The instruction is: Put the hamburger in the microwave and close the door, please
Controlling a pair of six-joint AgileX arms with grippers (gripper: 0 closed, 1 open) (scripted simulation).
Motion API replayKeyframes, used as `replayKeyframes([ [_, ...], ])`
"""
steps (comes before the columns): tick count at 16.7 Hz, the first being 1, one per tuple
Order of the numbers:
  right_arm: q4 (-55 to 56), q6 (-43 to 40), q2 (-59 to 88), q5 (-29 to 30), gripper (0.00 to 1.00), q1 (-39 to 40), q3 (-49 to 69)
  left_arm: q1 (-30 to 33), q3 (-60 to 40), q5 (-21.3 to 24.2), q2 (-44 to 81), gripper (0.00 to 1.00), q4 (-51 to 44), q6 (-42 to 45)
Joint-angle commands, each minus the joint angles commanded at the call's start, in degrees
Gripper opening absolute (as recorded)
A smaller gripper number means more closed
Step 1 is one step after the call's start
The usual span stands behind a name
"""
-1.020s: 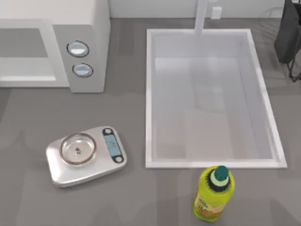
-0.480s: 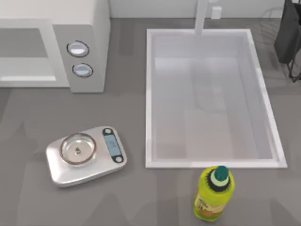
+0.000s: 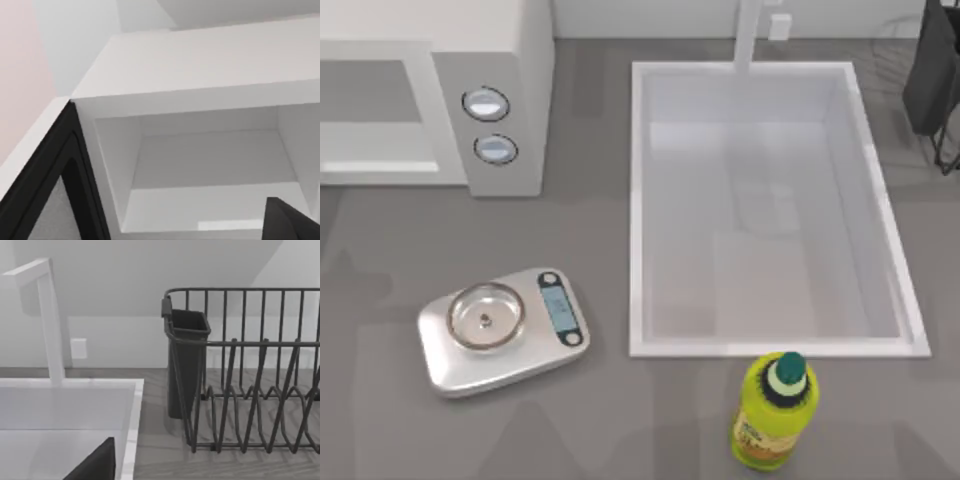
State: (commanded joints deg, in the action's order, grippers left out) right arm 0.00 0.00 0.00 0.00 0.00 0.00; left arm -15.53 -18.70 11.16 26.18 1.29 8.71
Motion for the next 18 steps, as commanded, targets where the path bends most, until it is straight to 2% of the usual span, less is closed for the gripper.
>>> replayKeyframes([
  [5, 0.00, 0.00, 0.00, 0.00, 1.00, 0.00, 0.00, -14.51, -20.78, 6.73, 22.55, 0.00, -11.64, 15.47],
  [12, 0.00, 0.00, 0.00, 0.00, 1.00, 0.00, 0.00, -35.47, -46.46, 20.86, 56.58, 0.00, -32.93, 30.91],
  [15, 0.00, 0.00, 0.00, 0.00, 1.00, 0.00, 0.00, -40.99, -54.21, 25.26, 66.72, 0.00, -39.98, 37.04],
  [18, 0.00, 0.00, 0.00, 0.00, 1.00, 0.00, 0.00, -44.00, -59.67, 27.13, 73.04, 0.00, -44.11, 42.49],
])
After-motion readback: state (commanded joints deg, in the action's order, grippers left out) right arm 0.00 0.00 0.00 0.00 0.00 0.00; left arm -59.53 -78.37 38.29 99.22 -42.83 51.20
